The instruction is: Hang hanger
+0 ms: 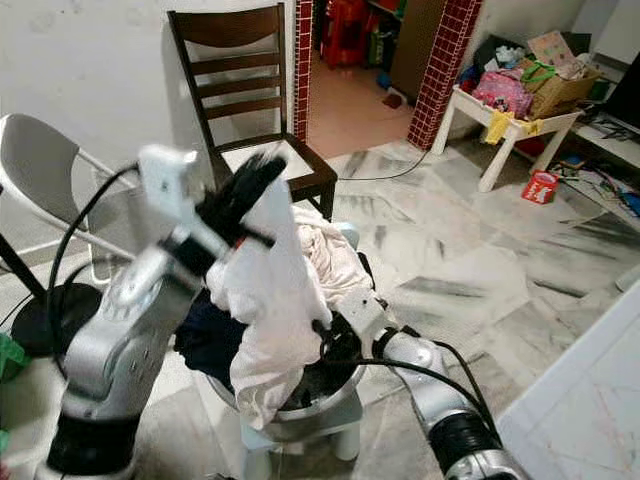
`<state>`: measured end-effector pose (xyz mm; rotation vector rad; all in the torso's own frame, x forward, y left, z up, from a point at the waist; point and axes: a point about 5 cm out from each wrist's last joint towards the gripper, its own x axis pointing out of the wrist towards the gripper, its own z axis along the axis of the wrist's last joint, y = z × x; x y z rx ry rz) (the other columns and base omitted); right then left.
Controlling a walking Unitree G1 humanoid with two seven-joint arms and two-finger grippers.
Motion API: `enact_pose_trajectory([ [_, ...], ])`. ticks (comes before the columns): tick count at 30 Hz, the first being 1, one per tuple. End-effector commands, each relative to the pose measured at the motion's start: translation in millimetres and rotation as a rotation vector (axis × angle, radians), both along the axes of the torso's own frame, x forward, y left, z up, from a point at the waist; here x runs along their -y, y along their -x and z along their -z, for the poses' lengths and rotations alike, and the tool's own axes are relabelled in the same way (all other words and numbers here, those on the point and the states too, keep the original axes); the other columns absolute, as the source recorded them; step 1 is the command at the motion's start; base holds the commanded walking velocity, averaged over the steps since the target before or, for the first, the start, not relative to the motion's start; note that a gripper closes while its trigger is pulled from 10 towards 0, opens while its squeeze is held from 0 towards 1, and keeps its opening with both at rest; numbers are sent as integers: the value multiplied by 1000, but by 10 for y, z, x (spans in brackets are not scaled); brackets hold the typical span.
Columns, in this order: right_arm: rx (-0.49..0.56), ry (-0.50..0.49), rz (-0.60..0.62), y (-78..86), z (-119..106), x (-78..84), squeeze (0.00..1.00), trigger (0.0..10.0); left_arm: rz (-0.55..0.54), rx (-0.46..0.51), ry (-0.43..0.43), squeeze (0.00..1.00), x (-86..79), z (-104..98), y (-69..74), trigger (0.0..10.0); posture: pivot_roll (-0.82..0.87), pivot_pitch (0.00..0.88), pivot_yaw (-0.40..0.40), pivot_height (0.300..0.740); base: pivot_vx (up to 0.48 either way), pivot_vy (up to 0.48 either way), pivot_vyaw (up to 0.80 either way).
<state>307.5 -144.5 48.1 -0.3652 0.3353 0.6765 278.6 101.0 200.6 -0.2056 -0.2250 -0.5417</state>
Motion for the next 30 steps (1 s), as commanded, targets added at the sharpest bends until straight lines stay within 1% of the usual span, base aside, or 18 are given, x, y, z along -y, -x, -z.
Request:
enact_pose_trajectory([
  [1,-41,-49,2,-29,-47,29,0,10000,-31,31,-8,0,-55,-19,70,0,58,19,-48,740,0,0,0],
  [3,-82,-86,-26,2,-43,0,0,10000,-50,11,-7,0,-98,45,118,0,58,19,-50,740,0,0,0],
  [5,-154,-127,-106,86,-28,-82,0,10000,-66,-4,-9,0,-123,99,164,0,63,20,-55,740,0,0,0],
  [8,-223,-122,-236,214,6,-164,0,10000,-70,-28,-28,0,-136,189,206,0,72,22,-61,740,0,0,0],
  [11,-239,-102,-307,272,13,-179,0,10000,-67,-68,-47,0,-163,300,248,0,76,25,-62,740,0,0,0],
  [13,-233,-82,-319,265,-1,-168,0,10000,-43,-153,-40,0,-191,486,339,0,81,30,-65,740,0,0,0],
  [14,-233,-82,-319,265,-1,-168,0,10000,-43,-153,-40,0,-191,486,339,0,81,30,-65,740,0,0,0],
  [15,-231,-78,-309,252,-10,-164,0,10000,-33,-189,-43,0,-189,556,364,0,79,30,-66,740,0,0,0],
  [16,-216,-49,-287,216,-23,-142,0,10000,31,-268,-92,0,-141,711,436,0,78,33,-66,740,0,0,0],
  [17,-216,-49,-287,216,-23,-142,0,10000,31,-268,-92,0,-141,711,436,0,78,33,-66,740,0,0,0],
  [18,-194,-20,-257,171,-34,-117,0,10000,64,-342,-112,0,-131,880,512,1922,78,33,-69,740,0,0,0],
  [19,-175,-16,-238,142,-49,-112,0,10000,10,-415,-99,0,-217,1057,545,784,76,34,-70,740,0,0,0],
  [21,-169,-16,-234,136,-54,-112,0,10000,-15,-438,-99,0,-253,1114,554,784,75,34,-71,740,0,0,0],
  [22,-163,-15,-230,131,-59,-113,0,10000,-34,-443,-115,0,-289,1157,563,0,74,34,-71,740,0,0,0],
  [27,-146,-17,-219,162,-26,-163,0,10000,-211,-482,-130,0,-568,1325,585,0,77,31,-74,740,0,0,0],
  [28,-145,-17,-218,167,-22,-169,0,10000,-225,-486,-141,0,-591,1339,586,0,77,31,-74,740,0,0,0],
  [29,-139,-15,-212,179,-2,-194,0,10000,-262,-523,-171,0,-657,1420,599,0,79,32,-75,740,0,0,0],
  [30,-139,-15,-212,179,-2,-194,0,10000,-262,-523,-171,0,-657,1420,599,0,79,32,-75,740,0,0,0],
])
